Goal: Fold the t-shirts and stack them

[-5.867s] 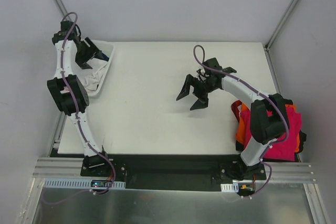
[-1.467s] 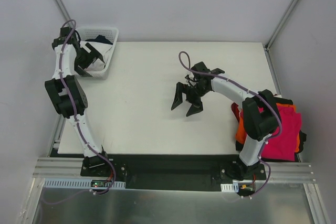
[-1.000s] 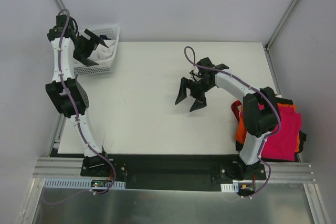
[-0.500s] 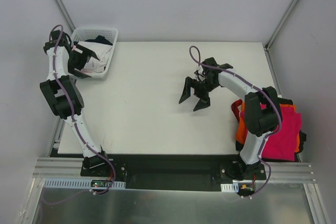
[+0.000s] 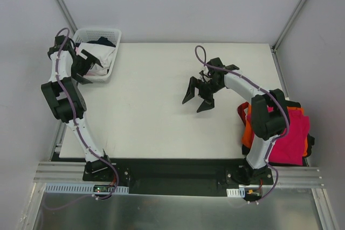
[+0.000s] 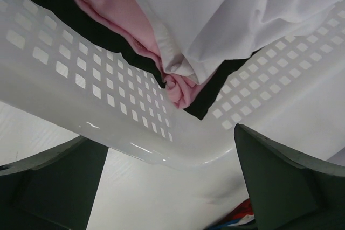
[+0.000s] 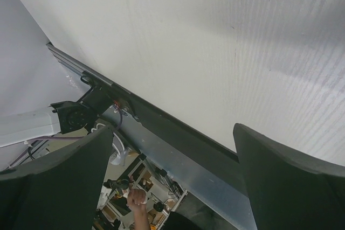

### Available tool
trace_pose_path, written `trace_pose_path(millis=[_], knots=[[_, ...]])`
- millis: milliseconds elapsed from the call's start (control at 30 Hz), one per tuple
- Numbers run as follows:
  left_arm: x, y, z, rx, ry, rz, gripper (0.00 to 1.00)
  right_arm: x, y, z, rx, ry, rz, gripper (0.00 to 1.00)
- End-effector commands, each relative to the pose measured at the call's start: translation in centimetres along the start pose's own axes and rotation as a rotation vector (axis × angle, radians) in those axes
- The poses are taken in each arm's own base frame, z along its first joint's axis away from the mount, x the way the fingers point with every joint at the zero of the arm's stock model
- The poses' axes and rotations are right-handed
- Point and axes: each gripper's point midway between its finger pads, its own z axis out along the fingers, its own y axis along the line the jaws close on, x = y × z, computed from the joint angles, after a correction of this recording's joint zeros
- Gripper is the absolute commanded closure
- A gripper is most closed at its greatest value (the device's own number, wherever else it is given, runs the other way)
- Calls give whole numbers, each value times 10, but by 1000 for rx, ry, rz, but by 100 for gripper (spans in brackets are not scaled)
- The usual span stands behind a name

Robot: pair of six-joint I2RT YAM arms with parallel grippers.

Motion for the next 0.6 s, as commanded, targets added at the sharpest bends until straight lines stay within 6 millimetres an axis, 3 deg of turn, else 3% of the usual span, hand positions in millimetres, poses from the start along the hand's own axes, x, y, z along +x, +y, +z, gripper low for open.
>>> trace_pose_path(millis=[0, 167, 300, 433, 567], knots=[[9, 17, -8, -31, -45, 70, 1, -4, 20, -1, -51, -17, -5, 2], [47, 51, -25, -106, -31, 76, 1, -3, 34, 10, -63, 1, -25, 2], [58, 57, -54, -111, -85, 113, 1, -7, 49, 19, -78, 16, -40, 2], [57, 41, -100, -59, -192, 159, 1, -4, 58, 24, -81, 29, -57, 2], [41, 21, -128, -26, -267, 198, 0, -1, 57, 26, -71, 28, -58, 2]])
